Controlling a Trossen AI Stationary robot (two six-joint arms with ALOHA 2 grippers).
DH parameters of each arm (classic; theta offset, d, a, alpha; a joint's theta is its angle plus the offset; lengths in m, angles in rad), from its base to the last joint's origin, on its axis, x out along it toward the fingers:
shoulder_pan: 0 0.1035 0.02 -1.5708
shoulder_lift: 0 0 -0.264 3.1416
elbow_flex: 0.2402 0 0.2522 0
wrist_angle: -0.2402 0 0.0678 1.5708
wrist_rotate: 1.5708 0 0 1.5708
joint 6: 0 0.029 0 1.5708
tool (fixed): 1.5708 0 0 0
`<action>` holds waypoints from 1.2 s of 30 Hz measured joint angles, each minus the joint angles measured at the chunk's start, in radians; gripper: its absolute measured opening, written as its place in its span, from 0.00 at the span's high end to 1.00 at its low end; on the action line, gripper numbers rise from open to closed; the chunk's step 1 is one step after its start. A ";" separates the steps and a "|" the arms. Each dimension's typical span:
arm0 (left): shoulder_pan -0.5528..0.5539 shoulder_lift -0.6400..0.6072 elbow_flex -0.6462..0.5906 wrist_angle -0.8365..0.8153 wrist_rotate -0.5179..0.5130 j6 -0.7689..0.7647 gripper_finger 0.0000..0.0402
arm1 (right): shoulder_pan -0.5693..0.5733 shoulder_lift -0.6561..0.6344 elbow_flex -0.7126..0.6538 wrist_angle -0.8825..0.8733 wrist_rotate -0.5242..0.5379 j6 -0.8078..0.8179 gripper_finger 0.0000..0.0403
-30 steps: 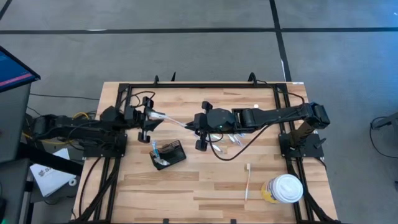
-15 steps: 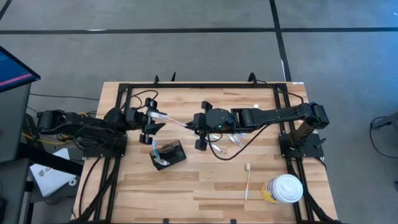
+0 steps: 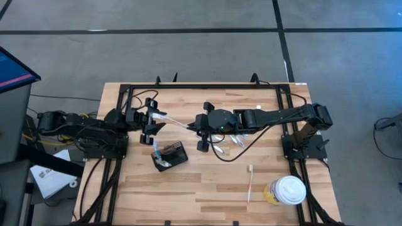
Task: Pick & Place toothbrushing station
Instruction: Put the left orange toothbrush into the bottom left section of the mesh organizer
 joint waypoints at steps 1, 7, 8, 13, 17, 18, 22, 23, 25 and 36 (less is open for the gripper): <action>0.000 0.003 0.002 0.000 0.000 0.000 0.57 | 0.000 0.000 0.000 0.000 0.000 0.000 0.98; -0.016 0.094 0.069 0.007 0.000 0.000 0.58 | 0.000 0.000 0.000 -0.001 0.000 0.002 0.97; -0.018 0.109 0.080 0.006 0.000 0.000 0.58 | 0.000 0.000 0.000 0.000 0.000 0.001 0.98; -0.023 0.154 0.098 0.006 0.007 0.000 0.58 | -0.007 0.000 0.000 -0.001 0.000 -0.001 0.98; -0.023 0.157 0.098 0.008 0.007 0.000 0.58 | -0.007 0.000 0.000 -0.003 0.000 -0.002 0.97; -0.023 0.157 0.098 0.009 0.007 0.000 0.58 | -0.007 0.000 0.000 -0.004 0.000 -0.008 0.98; -0.023 0.149 0.098 0.010 0.007 0.000 0.58 | -0.007 0.000 0.000 0.004 0.000 -0.016 0.98; -0.023 0.149 0.098 0.010 0.007 0.000 0.58 | -0.007 0.000 0.000 0.008 0.000 -0.016 0.98; -0.023 0.149 0.098 0.009 0.007 0.000 0.58 | -0.007 0.000 0.000 0.012 0.000 -0.016 0.97; -0.023 0.149 0.098 0.010 0.007 -0.005 0.74 | -0.007 0.000 0.000 0.011 0.000 -0.016 0.97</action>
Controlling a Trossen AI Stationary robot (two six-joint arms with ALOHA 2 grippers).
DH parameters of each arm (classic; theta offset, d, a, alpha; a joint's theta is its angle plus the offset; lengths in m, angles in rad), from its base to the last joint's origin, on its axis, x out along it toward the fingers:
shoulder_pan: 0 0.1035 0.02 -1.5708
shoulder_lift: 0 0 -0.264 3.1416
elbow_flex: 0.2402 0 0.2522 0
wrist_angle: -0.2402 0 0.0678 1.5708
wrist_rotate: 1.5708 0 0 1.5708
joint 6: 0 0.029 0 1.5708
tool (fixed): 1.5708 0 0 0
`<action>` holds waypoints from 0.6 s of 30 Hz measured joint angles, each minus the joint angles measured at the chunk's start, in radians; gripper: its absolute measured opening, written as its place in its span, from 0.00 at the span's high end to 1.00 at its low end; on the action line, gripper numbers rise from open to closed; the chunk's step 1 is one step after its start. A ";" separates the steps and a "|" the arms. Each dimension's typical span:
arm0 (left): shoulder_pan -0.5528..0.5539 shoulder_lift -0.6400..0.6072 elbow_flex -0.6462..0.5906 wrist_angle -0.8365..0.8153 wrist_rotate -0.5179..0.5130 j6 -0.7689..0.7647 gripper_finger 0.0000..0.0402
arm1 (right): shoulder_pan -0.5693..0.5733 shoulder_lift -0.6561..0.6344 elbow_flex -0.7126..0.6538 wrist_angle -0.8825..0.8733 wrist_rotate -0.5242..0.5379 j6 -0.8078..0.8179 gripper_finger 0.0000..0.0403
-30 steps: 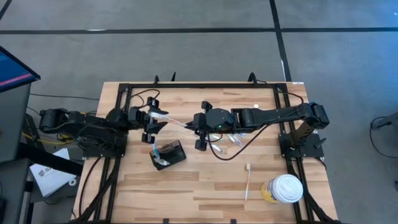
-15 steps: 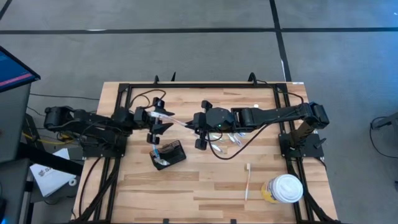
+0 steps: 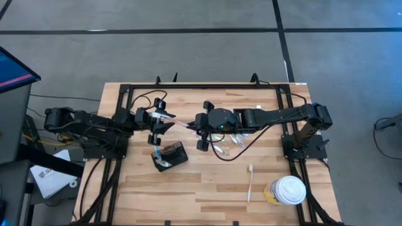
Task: Pick & Place toothbrushing station
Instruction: Put the left orange toothbrush into the bottom left section of the mesh organizer
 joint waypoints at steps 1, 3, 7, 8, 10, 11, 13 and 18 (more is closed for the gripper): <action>0.000 0.000 0.000 0.000 0.000 -0.004 0.77 | 0.000 0.000 0.000 0.000 0.000 0.000 0.97; 0.000 0.000 0.000 0.000 0.000 -0.019 0.84 | 0.000 0.000 0.000 0.000 0.000 0.000 0.97; -0.001 0.000 0.000 0.001 0.008 -0.032 0.96 | 0.000 0.000 0.000 -0.002 -0.003 -0.009 0.96; -0.001 0.000 0.000 0.000 0.018 -0.040 0.96 | 0.000 0.000 0.000 -0.004 -0.004 -0.012 0.96; -0.001 0.000 -0.001 -0.003 0.027 -0.058 0.95 | 0.001 0.000 0.000 -0.011 -0.014 -0.022 0.94; -0.001 0.000 -0.001 -0.005 0.032 -0.068 0.95 | 0.001 0.000 0.000 -0.014 -0.024 -0.028 0.93; -0.001 0.000 -0.001 -0.005 0.046 -0.075 0.96 | 0.000 0.000 0.000 -0.016 -0.035 -0.033 0.90; 0.000 -0.027 -0.002 -0.026 0.052 -0.078 0.96 | -0.001 0.000 0.000 -0.023 -0.071 -0.037 0.84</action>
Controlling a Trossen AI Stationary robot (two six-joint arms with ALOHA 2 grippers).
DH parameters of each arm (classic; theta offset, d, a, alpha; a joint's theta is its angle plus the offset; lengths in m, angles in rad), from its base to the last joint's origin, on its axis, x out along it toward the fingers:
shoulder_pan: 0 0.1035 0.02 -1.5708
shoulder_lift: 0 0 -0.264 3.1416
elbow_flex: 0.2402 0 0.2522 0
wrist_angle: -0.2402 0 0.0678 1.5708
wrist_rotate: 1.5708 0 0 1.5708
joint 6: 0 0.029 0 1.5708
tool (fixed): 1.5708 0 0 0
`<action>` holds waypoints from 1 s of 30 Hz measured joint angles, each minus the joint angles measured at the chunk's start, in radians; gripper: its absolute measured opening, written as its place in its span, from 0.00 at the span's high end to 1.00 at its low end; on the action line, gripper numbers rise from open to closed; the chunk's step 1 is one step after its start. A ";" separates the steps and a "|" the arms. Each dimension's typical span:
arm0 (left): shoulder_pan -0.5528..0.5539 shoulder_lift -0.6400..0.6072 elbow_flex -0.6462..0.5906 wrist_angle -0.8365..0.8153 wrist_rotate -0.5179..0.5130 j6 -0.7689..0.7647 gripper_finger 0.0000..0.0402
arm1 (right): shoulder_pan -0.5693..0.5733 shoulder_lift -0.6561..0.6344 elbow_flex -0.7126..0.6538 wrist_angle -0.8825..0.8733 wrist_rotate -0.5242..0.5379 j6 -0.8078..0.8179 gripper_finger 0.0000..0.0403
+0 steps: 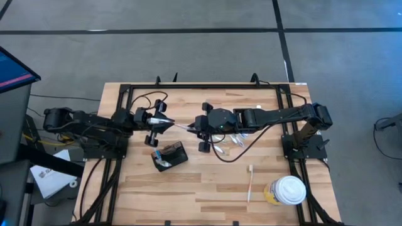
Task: Pick & Place toothbrushing station
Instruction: Put the left orange toothbrush into the bottom left section of the mesh organizer
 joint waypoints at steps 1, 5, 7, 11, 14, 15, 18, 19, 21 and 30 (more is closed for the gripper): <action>0.000 -0.010 0.000 -0.017 0.001 0.000 0.96 | 0.000 0.000 0.000 -0.001 -0.010 0.000 0.82; 0.000 -0.066 0.000 -0.105 -0.001 -0.003 0.96 | 0.000 0.000 0.000 -0.001 -0.015 -0.023 0.77; 0.000 -0.105 0.000 -0.179 -0.001 -0.019 0.96 | -0.005 0.000 0.000 -0.006 -0.017 -0.023 0.74; 0.000 -0.201 0.000 -0.334 -0.002 -0.027 0.96 | -0.006 0.000 0.000 -0.051 -0.024 -0.018 0.68; 0.000 -0.284 0.000 -0.459 -0.002 -0.029 0.96 | -0.006 0.000 0.000 -0.087 -0.036 0.011 0.65; 0.000 -0.313 0.000 -0.500 -0.002 -0.031 0.96 | -0.004 0.000 0.000 -0.102 -0.037 0.019 0.64; 0.000 -0.394 0.000 -0.602 -0.002 -0.063 0.96 | -0.003 0.000 0.000 -0.138 -0.039 0.045 0.63; 0.000 -0.418 0.000 -0.640 -0.002 -0.078 0.96 | -0.003 0.000 0.000 -0.144 -0.039 0.052 0.62; 0.000 -0.463 0.000 -0.712 -0.001 -0.104 0.96 | -0.004 0.000 0.000 -0.157 -0.039 0.063 0.62; -0.001 -0.576 0.000 -0.895 0.181 -0.173 0.96 | -0.004 0.000 0.000 -0.176 -0.039 0.064 0.65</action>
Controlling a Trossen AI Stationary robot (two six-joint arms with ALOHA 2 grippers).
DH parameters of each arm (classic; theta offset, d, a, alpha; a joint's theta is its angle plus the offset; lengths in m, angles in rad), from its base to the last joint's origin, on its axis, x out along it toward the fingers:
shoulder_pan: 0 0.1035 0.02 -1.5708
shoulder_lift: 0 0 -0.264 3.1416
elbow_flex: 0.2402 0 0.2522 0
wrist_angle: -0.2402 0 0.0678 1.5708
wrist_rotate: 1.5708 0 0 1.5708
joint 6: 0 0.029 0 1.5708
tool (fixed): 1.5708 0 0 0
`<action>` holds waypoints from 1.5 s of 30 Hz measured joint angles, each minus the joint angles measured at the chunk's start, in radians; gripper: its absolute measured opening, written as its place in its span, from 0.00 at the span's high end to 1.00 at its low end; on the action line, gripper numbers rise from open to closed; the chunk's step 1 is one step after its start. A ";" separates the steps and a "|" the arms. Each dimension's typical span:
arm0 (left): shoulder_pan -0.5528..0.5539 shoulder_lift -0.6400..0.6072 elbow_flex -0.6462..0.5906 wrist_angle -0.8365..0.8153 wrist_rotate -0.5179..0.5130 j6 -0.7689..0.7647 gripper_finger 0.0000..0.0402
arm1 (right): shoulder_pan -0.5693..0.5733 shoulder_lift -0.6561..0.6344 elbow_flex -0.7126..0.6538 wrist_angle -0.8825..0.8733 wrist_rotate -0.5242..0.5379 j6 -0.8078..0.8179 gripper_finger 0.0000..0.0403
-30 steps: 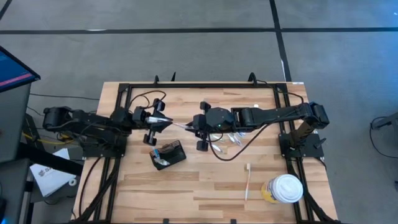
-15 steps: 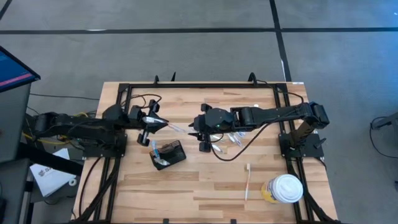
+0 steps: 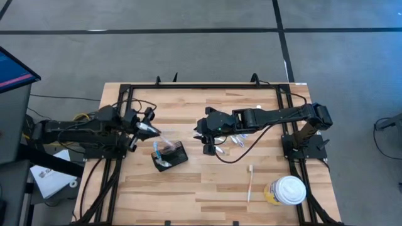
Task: Pick & Place toothbrushing station
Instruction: Put the left orange toothbrush into the bottom left section of the mesh organizer
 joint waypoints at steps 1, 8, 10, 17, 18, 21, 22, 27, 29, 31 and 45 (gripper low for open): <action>0.000 -0.006 0.000 -0.009 0.024 -0.008 0.96 | 0.000 0.000 0.000 0.000 0.000 0.000 0.66; 0.000 -0.028 0.000 -0.083 0.090 -0.017 0.96 | 0.000 0.000 0.000 -0.006 0.000 0.000 0.67; 0.000 -0.027 0.000 -0.114 0.090 -0.017 0.96 | 0.000 0.000 0.000 -0.006 0.000 0.000 0.67; -0.044 -0.027 0.000 -0.150 0.084 0.046 0.96 | 0.000 0.000 0.000 -0.009 0.001 0.000 0.67; -0.059 -0.027 0.000 -0.153 0.076 0.055 0.96 | 0.000 0.000 0.000 -0.011 0.001 0.000 0.67; -0.108 -0.027 0.000 -0.170 0.050 0.078 0.96 | 0.000 0.000 0.000 -0.030 0.001 0.000 0.67; -0.123 -0.028 0.000 -0.176 0.042 0.078 0.96 | 0.000 0.000 0.000 -0.035 0.001 0.000 0.67; -0.187 -0.092 0.001 -0.311 -0.062 0.127 0.96 | 0.000 0.000 0.000 -0.036 0.001 0.010 0.67; -0.205 -0.129 0.000 -0.353 -0.115 0.149 0.96 | 0.000 0.000 0.000 -0.035 0.001 0.011 0.67; -0.222 -0.157 0.000 -0.357 -0.127 0.159 0.96 | 0.000 0.000 0.000 -0.035 0.001 0.011 0.67; -0.251 -0.190 -0.049 -0.442 -0.167 0.168 0.96 | 0.000 0.000 0.000 -0.032 0.001 0.010 0.67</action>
